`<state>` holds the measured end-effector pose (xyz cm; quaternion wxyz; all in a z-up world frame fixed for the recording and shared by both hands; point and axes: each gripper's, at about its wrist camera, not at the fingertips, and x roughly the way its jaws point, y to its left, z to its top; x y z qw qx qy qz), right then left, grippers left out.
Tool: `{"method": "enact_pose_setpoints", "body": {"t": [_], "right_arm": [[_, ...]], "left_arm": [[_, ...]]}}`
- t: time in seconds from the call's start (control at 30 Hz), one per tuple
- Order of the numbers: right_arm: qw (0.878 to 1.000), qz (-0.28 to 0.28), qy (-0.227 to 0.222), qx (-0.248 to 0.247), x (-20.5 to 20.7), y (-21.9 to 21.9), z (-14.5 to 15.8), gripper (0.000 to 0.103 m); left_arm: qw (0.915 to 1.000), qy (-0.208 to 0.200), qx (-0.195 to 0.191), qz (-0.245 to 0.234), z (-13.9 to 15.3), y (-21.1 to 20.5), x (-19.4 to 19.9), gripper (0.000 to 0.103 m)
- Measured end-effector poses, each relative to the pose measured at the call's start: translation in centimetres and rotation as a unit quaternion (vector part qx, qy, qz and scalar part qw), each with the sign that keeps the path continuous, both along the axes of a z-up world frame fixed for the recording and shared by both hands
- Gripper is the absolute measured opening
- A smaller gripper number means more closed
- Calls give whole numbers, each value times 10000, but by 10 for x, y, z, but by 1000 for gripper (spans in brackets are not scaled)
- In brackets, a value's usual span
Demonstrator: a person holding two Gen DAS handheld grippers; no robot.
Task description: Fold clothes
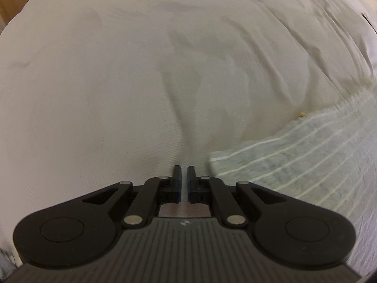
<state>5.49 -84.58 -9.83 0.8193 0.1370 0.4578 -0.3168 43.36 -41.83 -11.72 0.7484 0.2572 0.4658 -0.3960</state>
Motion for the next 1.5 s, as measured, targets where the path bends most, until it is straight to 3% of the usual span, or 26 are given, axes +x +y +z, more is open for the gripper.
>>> {"method": "enact_pose_setpoints", "body": {"t": [0.13,0.27,0.37,0.43,0.5,0.6,0.67,0.77,0.8,0.93,1.07,1.1,1.17,1.23,1.3,1.33,1.37,1.4,1.43,1.5], "right_arm": [[9995,-281,-4,-136,-18,22,19,19],[9990,-419,-127,-71,-35,75,38,20],[9988,-412,-225,98,-31,135,53,23],[9988,-344,-251,235,-24,182,61,27],[9992,-196,-207,276,-14,235,69,34],[9989,-101,-194,418,5,311,77,50],[9979,38,-161,630,25,355,72,53],[9951,376,-51,914,65,414,62,57],[9937,575,62,962,81,433,57,63],[9878,1161,229,1017,130,476,43,73],[9865,1174,386,1078,146,485,35,76],[9875,1074,406,1077,143,484,35,79],[9894,867,448,1072,136,485,33,80],[9913,653,486,1037,128,487,32,80],[9931,462,523,943,119,490,33,80],[9937,439,586,844,115,493,33,80],[9942,415,648,745,111,496,33,80],[9946,400,710,646,107,500,33,80],[9943,519,754,541,108,509,32,81],[9930,757,840,333,110,527,29,83]], "left_arm": [[9998,-113,-10,-180,8,13,-4,2],[9953,-353,-242,-866,25,27,-18,5],[9809,-656,-304,-1807,27,34,-33,6],[9616,-962,-301,-2551,25,40,-42,10],[9321,-1366,-247,-3345,19,51,-53,17],[8675,-1933,-221,-4579,11,71,-69,25],[8322,-2078,-333,-5130,6,81,-74,29],[7897,-2363,-531,-5637,-1,87,-78,33],[7717,-2552,-575,-5798,-7,89,-80,36],[6859,-3418,-711,-6385,-36,97,-87,52],[5874,-4221,-834,-6854,-65,106,-93,58],[5677,-4372,-884,-6920,-72,105,-94,58],[5435,-4524,-983,-7002,-80,100,-97,58],[5281,-4608,-1081,-7050,-85,91,-99,60],[5221,-4611,-1151,-7082,-85,79,-99,60],[5217,-4559,-1173,-7115,-84,72,-99,51],[5260,-4437,-1137,-7166,-82,65,-99,40],[5318,-4292,-1081,-7220,-78,58,-99,16],[5342,-4205,-1059,-7257,-75,55,-99,11],[5401,-4028,-1026,-7318,-67,51,-99,9]]}}
